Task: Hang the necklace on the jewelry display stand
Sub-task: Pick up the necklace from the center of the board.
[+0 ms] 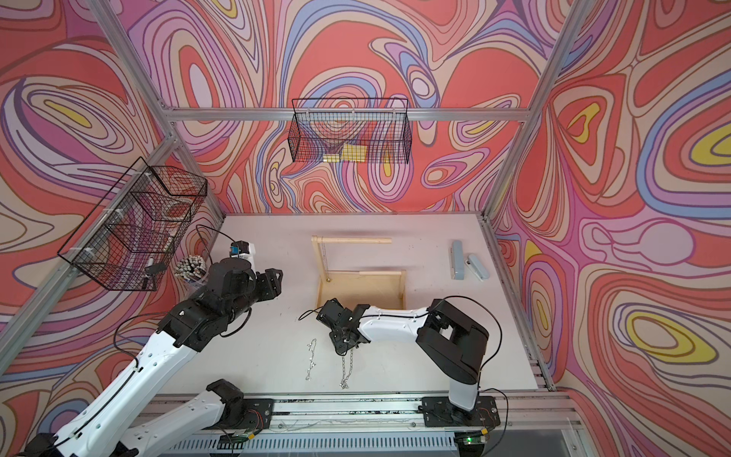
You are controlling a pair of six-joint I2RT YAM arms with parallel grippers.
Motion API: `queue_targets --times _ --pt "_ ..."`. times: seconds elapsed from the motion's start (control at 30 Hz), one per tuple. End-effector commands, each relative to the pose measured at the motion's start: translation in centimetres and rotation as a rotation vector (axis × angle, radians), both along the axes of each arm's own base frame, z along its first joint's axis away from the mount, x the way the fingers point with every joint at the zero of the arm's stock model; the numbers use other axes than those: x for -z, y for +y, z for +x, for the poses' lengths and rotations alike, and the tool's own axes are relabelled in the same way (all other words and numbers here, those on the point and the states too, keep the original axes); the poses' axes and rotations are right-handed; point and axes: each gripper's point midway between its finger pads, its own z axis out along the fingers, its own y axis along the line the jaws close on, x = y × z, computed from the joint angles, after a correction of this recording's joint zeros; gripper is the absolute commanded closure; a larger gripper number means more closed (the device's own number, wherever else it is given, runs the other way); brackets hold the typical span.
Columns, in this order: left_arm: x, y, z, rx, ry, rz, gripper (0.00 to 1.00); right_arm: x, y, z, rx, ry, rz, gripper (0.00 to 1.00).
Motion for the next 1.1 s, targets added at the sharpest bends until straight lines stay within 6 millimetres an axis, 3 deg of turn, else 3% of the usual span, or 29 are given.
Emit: queue_targets --times 0.0,0.33,0.6,0.8,1.07 --pt "0.0 0.9 -0.5 -0.020 0.003 0.023 0.37 2.2 -3.5 -1.3 0.002 0.047 -0.177 1.00" --pt "0.3 1.6 -1.0 -0.058 -0.003 0.005 0.38 -6.6 -0.7 1.6 -0.016 -0.107 -0.062 1.00" --pt "1.7 1.7 -1.5 -0.067 0.024 -0.011 0.47 -11.6 -0.4 2.7 -0.017 -0.183 -0.031 1.00" --pt "2.9 -1.9 -1.4 0.081 0.017 -0.146 0.57 -18.0 0.4 3.9 -0.030 -0.281 0.030 1.00" --pt "1.3 -6.6 -1.4 0.320 -0.010 -0.244 0.65 -24.4 0.3 5.6 -0.070 -0.422 0.022 1.00"
